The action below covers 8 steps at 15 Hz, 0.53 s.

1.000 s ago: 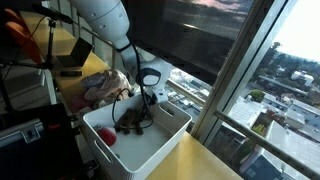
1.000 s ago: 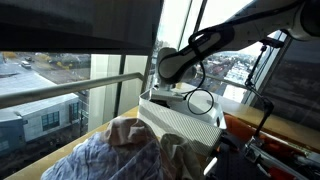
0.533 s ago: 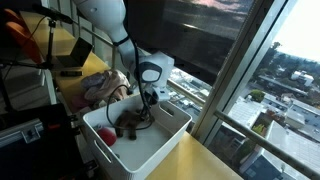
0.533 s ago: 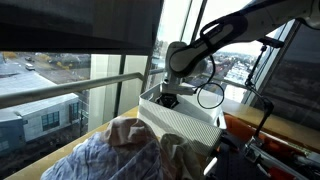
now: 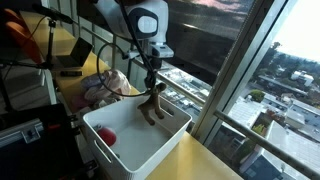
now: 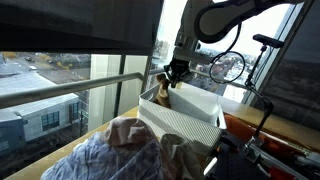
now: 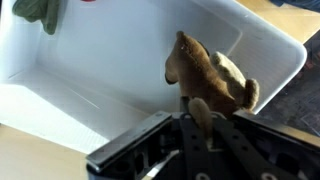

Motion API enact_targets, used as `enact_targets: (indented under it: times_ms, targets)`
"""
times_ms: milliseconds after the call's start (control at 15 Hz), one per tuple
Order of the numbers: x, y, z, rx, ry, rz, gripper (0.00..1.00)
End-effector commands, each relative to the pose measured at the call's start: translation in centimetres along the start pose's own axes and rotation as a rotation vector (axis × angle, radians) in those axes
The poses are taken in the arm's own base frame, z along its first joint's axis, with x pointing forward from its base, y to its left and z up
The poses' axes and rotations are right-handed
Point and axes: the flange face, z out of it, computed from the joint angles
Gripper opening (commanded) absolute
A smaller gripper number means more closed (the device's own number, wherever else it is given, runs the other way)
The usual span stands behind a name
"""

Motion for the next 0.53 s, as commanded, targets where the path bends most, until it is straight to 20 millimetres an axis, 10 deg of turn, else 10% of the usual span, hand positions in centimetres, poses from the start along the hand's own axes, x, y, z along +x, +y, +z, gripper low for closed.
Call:
enact_targets:
  times_ms: [0,200,467]
  targets:
    - [-3.1,-1.2,-8.9,0.027,0.123,-0.027,0.01]
    - [-7.4,-3.8,-15.3,0.055,0.195,-0.083,0.01]
    - [-12.6,-6.2,-17.0,0.059,0.186,-0.159,0.01]
